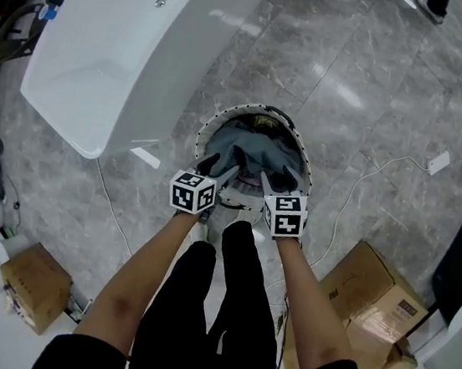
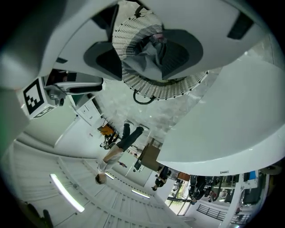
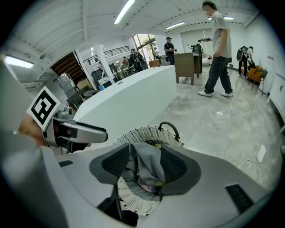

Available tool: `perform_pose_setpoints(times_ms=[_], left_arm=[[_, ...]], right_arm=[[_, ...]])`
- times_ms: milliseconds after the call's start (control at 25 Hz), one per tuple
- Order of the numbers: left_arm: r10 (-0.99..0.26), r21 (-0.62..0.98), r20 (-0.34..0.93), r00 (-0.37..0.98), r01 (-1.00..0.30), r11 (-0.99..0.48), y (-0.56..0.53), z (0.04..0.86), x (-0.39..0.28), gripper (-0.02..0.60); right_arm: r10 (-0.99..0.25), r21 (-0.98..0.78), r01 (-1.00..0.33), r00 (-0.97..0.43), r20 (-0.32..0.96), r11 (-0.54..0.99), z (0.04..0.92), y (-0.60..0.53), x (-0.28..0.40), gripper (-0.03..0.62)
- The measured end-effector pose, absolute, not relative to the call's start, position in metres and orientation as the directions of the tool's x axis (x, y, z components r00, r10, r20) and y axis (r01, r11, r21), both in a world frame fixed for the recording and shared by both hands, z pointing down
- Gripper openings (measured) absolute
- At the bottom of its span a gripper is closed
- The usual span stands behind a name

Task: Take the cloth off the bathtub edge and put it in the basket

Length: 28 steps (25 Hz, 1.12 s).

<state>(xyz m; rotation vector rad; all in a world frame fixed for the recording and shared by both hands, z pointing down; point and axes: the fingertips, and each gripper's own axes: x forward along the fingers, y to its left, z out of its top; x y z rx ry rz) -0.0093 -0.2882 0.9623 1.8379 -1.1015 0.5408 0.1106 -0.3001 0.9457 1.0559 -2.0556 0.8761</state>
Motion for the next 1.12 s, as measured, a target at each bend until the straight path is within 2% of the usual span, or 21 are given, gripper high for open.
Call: perform_pose_setpoints(times_ms=[280, 520, 880, 1120], left_arm=[[-0.519, 0.497, 0.666, 0.535, -0.838, -0.226, -0.287, 0.927, -0.002, 0.275], [-0.570, 0.529, 0.583, 0.579, -0.803, -0.275, -0.270, 0.860, 0.005, 0.275], [-0.661, 0.485, 0.396, 0.637, -0.757, -0.438, -0.223, 0.676, -0.015, 0.267], [-0.618, 0.441, 0.280, 0.734, -0.670, -0.597, -0.150, 0.560, -0.029, 0.265]], right_arm=[[-0.468, -0.245, -0.869, -0.447, 0.762, 0.430, 0.913, -0.287, 0.106, 0.215], [-0.545, -0.243, -0.891, -0.431, 0.719, 0.383, 0.856, -0.270, 0.105, 0.215], [-0.675, -0.179, -0.921, -0.377, 0.634, 0.347, 0.706, -0.210, 0.088, 0.215], [-0.737, -0.088, -0.913, -0.375, 0.562, 0.397, 0.583, -0.149, 0.044, 0.213]])
